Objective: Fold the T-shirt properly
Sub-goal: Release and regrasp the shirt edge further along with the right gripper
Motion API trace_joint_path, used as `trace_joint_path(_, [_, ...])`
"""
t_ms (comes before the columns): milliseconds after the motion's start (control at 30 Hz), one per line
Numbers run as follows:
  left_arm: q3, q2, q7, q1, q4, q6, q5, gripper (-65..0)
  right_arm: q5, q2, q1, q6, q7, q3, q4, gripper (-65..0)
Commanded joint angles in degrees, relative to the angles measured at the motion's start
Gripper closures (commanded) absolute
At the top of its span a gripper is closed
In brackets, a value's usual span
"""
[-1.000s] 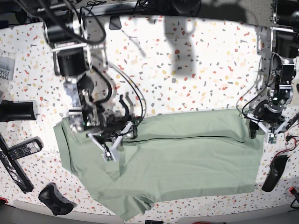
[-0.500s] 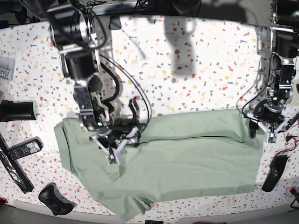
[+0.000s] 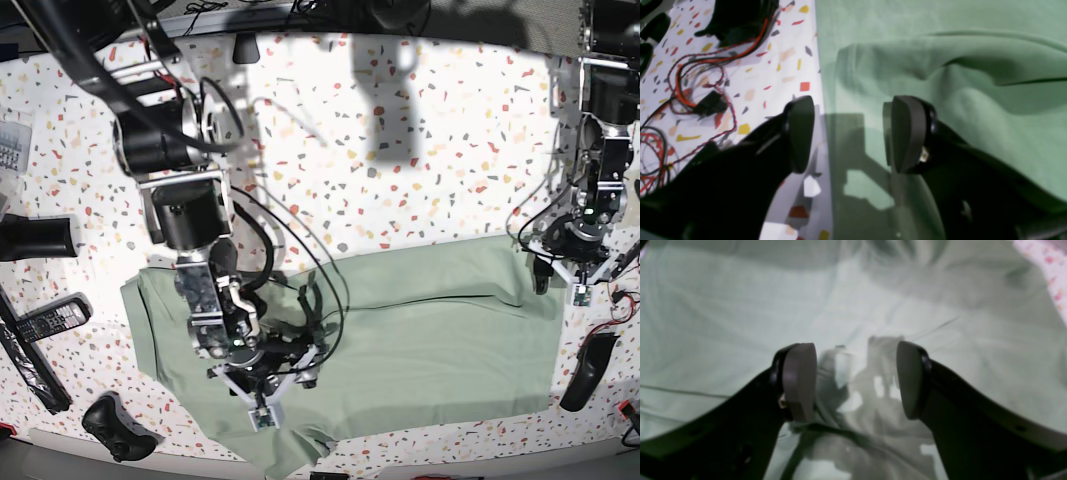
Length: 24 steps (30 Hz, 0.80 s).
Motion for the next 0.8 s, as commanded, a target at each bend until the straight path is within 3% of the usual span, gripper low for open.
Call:
trace_joint_path(0, [-0.3, -1.0, -0.9, -1.4, 0.7, 0.2, -0.1, -33.7, -0.6, -0.2, 2.2, -0.1, 1.1, 0.2, 1.0, -36.6])
trace_joint_path(100, [-0.3, -1.0, 3.9, -1.4, 1.2, -0.4, -0.1, -33.7, -6.8, -0.2, 2.5, 1.8, -4.5, 0.1, 1.0, -36.6])
trace_joint_path(200, [-0.3, -1.3, 6.3, -1.4, 3.3, -4.9, 0.1, -33.7, -13.1, 1.1, 2.3, 7.7, -8.0, 0.0, 2.5, -36.6])
trace_joint_path(367, [-0.3, -1.8, 6.4, -1.0, 10.7, -7.6, 0.0, -33.7, -7.1, 7.1, 0.2, 14.3, -14.3, -2.1, 12.0, -36.6])
trace_joint_path(467, [-0.3, -1.7, 6.7, 0.2, 15.6, -7.5, -2.6, -33.7, -2.3, 11.1, -2.5, 14.0, -17.3, -2.0, 18.2, -36.6])
trace_joint_path(567, [-0.3, -1.6, 6.7, 0.8, 16.5, -7.2, -9.2, -33.6, 3.3, 14.7, -4.4, 12.3, -16.9, -0.9, 19.0, -36.6])
trace_joint_path(600, [-0.3, -1.4, 6.7, 0.8, 16.0, -5.5, -10.4, -33.5, 4.0, 15.5, -5.1, 11.4, -15.6, -0.1, 19.0, -36.6])
trace_joint_path(667, [-0.3, -0.6, 7.5, 0.3, 14.2, -2.0, -11.7, -33.5, 5.3, 16.5, -6.7, 10.4, -12.9, 1.9, 18.7, -36.6])
trace_joint_path(767, [-0.3, 1.0, 11.7, -0.8, 10.2, -2.0, -13.9, -33.5, 6.7, 16.4, -8.0, 10.4, -10.5, 5.6, 15.6, -36.6])
